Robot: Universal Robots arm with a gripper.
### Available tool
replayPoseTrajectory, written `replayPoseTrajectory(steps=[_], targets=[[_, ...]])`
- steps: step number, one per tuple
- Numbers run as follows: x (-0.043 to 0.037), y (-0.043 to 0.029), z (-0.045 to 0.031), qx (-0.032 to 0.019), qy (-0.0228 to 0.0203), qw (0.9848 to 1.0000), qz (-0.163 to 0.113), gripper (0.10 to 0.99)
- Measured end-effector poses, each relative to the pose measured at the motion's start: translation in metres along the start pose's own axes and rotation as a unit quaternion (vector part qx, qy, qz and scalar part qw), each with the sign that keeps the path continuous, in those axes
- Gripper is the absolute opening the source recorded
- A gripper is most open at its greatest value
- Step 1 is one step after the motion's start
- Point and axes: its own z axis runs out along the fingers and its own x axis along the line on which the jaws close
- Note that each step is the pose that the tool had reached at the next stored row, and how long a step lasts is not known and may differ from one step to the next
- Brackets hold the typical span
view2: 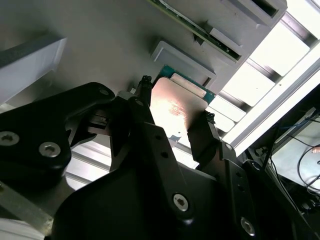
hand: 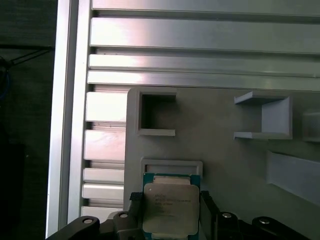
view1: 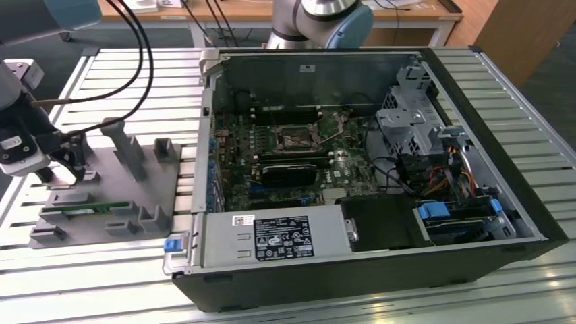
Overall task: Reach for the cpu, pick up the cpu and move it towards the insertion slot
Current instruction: 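Pick up the cpu and move it towards the insertion slot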
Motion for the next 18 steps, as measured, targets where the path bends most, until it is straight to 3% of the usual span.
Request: replayPoseTrajectory(steps=[18], targets=[[0.0002,0.0006,-0.0131,0.0,0.0,1.0,0.0,0.541]])
